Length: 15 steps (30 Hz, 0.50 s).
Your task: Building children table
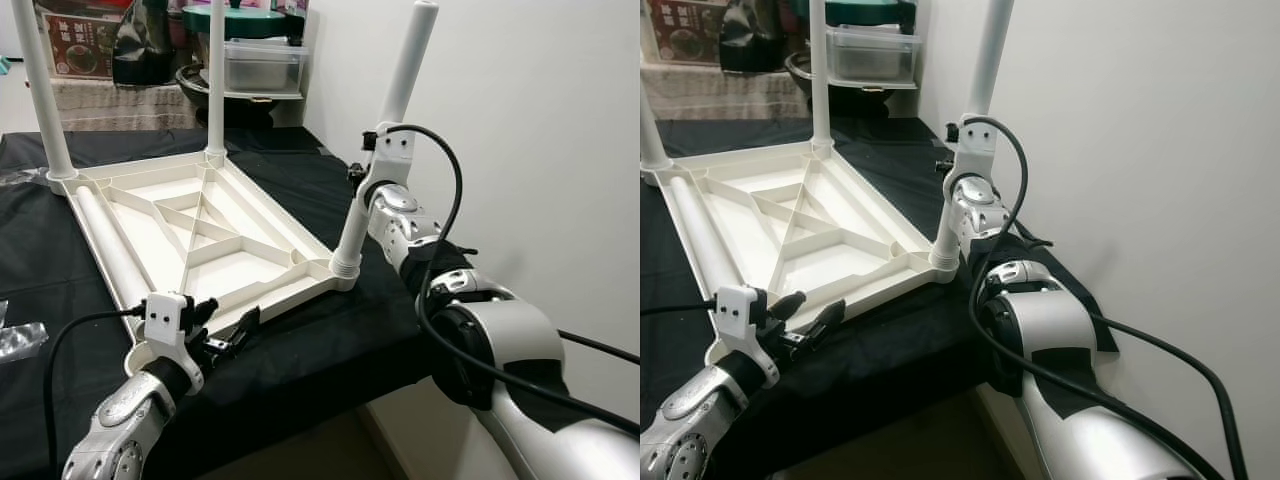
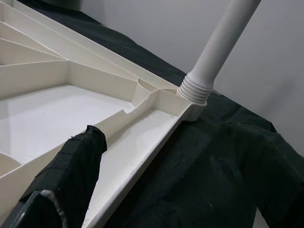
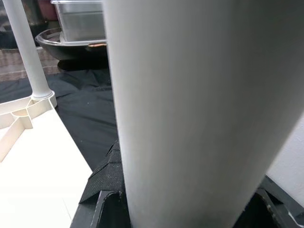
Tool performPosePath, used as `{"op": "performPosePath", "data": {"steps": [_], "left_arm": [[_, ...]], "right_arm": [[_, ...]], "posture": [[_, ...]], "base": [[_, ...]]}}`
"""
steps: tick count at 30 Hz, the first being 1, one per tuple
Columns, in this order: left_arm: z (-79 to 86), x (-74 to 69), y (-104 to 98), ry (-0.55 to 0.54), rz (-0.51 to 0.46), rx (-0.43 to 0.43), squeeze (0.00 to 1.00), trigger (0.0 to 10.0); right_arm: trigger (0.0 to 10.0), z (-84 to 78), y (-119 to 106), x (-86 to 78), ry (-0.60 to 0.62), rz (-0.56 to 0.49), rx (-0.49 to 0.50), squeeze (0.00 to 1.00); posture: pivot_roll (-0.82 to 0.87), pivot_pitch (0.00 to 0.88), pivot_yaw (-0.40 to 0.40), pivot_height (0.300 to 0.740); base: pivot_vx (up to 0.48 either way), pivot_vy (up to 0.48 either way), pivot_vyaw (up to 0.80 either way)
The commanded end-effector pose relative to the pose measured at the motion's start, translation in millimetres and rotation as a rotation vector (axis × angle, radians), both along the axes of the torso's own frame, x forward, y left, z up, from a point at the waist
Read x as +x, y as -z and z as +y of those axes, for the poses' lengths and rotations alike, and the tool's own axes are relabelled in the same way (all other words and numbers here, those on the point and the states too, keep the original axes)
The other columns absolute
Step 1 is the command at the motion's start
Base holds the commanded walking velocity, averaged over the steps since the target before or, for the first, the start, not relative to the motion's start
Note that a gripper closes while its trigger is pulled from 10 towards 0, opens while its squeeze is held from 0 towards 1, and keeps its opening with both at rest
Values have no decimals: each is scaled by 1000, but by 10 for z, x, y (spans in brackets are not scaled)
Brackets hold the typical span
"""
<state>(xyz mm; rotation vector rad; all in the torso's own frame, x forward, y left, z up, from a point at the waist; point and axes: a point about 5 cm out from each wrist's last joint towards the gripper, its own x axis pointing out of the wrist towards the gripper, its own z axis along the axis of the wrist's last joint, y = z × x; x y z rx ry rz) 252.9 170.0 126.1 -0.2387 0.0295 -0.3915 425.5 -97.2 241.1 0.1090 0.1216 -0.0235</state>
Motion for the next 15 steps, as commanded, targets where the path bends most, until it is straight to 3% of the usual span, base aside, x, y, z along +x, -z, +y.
{"op": "performPosePath", "data": {"steps": [1, 15], "left_arm": [[-31, -6, 3, 14, -1, 6, 0, 10000], [-20, -29, -11, 4, -2, 12, 0, 10000]], "right_arm": [[10000, -34, 240, -34, 6, 109, 10, 0], [10000, -34, 240, -34, 1, 105, 10, 0]], "posture": [[74, 0, -177, 740], [71, 0, -165, 740]], "base": [[0, 0, 0], [0, 0, 0]]}}
